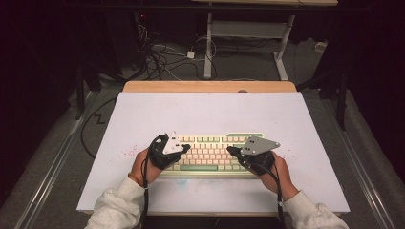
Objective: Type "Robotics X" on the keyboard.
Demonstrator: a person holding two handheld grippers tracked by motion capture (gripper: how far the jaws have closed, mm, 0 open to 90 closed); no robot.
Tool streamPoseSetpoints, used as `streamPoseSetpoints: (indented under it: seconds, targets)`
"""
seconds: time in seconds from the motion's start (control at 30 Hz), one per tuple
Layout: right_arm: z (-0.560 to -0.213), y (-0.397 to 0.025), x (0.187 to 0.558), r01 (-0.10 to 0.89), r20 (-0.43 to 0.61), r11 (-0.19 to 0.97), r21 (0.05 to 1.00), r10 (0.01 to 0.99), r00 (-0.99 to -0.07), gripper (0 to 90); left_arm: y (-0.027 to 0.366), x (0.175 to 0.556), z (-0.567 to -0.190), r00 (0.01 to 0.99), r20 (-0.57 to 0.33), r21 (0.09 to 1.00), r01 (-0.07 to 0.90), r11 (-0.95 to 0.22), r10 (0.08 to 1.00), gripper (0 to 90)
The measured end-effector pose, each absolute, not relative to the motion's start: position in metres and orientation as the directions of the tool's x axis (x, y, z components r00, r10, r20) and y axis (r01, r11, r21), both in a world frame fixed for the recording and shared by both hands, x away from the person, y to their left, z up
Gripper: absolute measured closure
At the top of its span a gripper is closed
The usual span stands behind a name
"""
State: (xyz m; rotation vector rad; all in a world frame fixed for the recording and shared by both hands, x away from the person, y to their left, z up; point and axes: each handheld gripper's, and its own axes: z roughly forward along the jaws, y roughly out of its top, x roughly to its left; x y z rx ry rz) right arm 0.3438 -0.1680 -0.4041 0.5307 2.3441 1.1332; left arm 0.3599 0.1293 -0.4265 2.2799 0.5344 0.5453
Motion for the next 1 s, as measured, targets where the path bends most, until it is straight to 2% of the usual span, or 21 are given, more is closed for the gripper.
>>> streamPoseSetpoints:
  seconds: [1.0]
  targets:
    - [-0.414, -0.154, 0.359, 0.170, -0.227, 0.601, 0.781, 0.526, -0.820, 90.0, 0.162, 0.333, -0.433, 0.810, 0.225, 0.735, 0.223, -0.640, 0.541, 87.5]
